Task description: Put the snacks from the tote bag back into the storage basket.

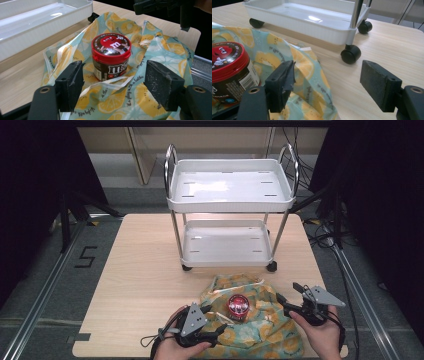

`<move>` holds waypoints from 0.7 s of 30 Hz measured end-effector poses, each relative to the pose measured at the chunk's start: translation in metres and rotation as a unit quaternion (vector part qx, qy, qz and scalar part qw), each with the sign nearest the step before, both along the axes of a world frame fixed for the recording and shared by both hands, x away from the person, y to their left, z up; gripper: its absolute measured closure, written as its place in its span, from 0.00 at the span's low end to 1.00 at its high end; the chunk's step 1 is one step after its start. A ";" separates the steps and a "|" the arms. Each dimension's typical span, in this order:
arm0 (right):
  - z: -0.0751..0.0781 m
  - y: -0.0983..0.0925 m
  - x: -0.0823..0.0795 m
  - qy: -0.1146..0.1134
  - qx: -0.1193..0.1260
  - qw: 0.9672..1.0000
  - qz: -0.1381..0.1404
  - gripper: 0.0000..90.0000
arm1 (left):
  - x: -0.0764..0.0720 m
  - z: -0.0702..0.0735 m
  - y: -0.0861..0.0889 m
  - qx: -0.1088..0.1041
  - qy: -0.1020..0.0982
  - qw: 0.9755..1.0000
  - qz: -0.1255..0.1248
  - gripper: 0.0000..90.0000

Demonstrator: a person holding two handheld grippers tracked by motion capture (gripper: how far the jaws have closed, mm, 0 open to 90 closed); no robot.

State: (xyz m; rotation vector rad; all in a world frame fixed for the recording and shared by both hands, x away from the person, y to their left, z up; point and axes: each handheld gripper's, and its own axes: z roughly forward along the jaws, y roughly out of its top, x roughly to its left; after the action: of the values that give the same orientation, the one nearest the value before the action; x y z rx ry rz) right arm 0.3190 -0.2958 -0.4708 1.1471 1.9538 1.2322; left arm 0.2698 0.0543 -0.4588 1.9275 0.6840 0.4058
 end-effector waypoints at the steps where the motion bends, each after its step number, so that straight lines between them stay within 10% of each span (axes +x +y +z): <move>1: 0.000 0.000 0.000 0.001 -0.002 1.000 0.002 0.32 | 0.000 0.001 0.000 0.002 0.001 1.000 0.000 0.34; 21: 0.000 -0.002 0.002 -0.005 -0.007 1.000 0.005 0.32 | 0.015 0.001 -0.020 0.000 0.027 1.000 -0.008 0.35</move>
State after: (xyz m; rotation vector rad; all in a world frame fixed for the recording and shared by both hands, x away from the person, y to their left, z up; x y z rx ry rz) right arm 0.3206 -0.2982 -0.4710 1.1238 1.9589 1.2255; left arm 0.2846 0.0345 -0.4578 1.9483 0.7024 0.3449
